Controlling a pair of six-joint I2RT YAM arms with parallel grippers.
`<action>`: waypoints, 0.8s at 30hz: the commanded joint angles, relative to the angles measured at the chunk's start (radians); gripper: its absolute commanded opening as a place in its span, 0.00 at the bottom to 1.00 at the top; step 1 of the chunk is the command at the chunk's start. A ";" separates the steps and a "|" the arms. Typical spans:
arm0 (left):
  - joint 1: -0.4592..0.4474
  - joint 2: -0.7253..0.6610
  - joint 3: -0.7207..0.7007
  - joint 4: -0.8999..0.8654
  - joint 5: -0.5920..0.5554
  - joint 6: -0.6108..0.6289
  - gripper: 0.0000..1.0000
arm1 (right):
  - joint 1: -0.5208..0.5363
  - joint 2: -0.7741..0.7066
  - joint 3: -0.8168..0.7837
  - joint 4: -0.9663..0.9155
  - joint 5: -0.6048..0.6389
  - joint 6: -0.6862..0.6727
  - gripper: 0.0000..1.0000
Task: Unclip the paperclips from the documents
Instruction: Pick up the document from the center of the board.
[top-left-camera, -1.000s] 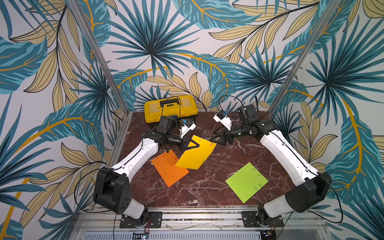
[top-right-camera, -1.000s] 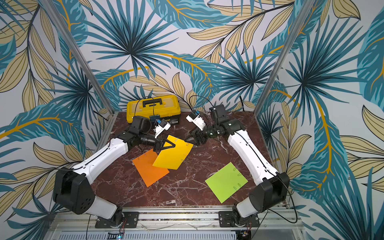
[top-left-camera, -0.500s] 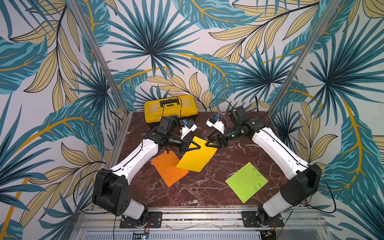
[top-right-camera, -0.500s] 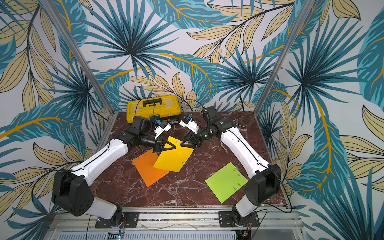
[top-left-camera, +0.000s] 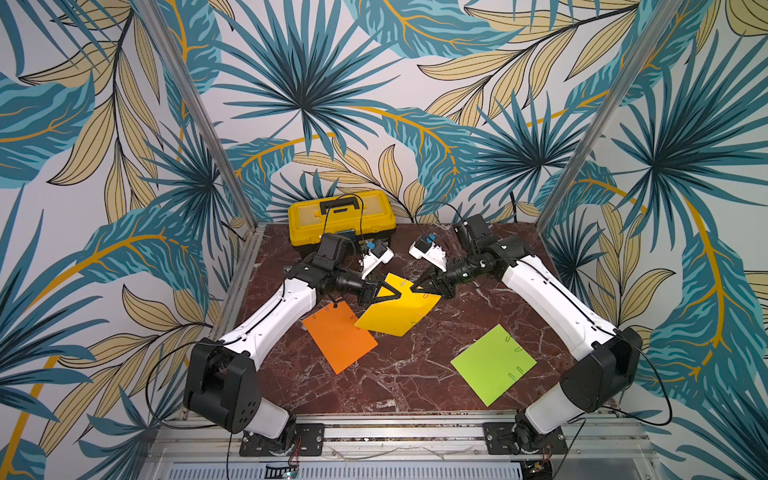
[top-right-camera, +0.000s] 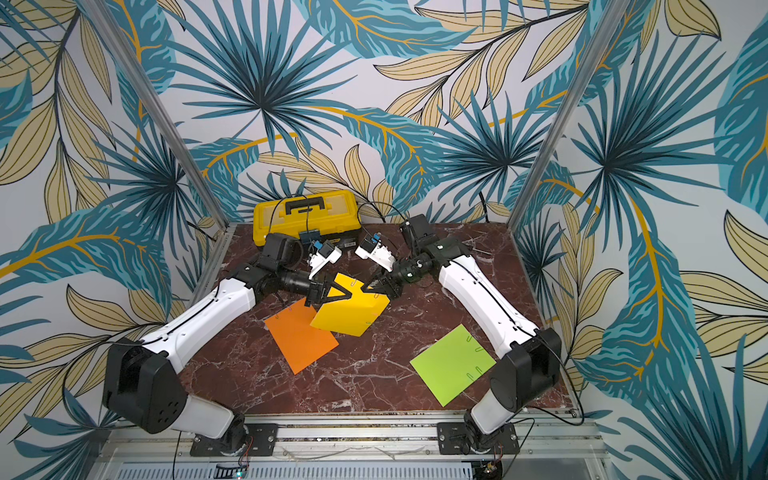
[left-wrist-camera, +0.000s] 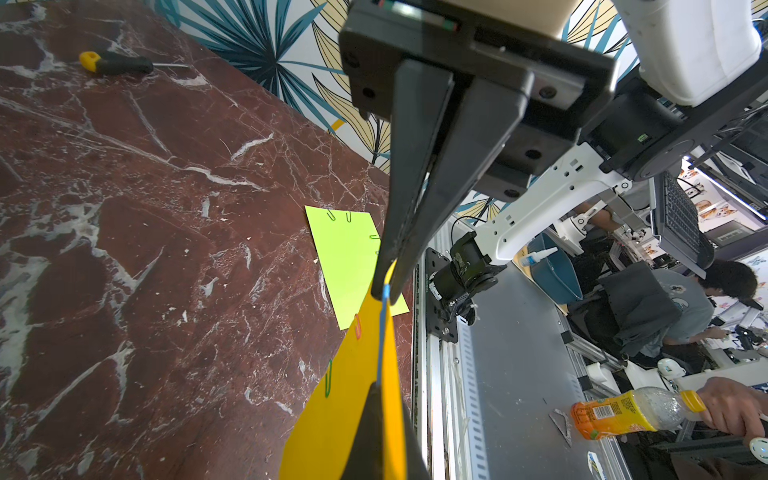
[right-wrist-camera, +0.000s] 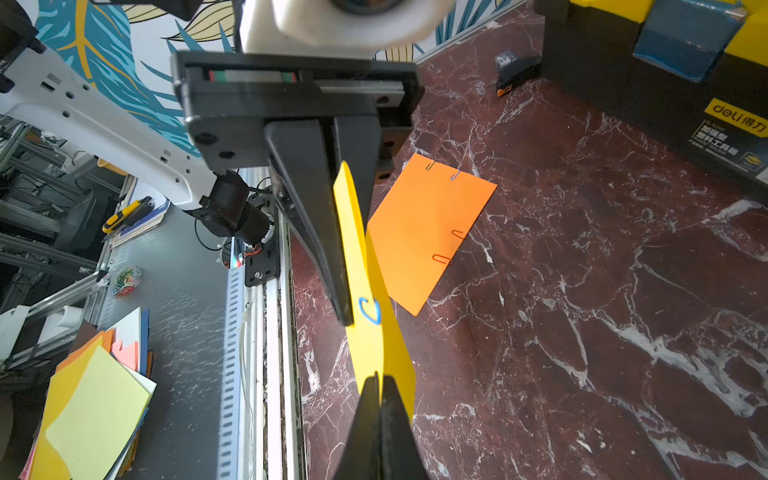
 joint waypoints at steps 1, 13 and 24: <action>-0.008 -0.019 -0.021 -0.010 0.017 0.012 0.04 | 0.004 0.000 0.003 -0.021 -0.018 -0.009 0.00; -0.018 -0.006 -0.002 -0.010 0.033 -0.009 0.21 | 0.027 0.028 0.028 -0.062 0.011 -0.032 0.00; -0.034 0.012 0.000 -0.010 0.031 -0.015 0.00 | 0.029 0.026 0.032 -0.062 0.028 -0.032 0.00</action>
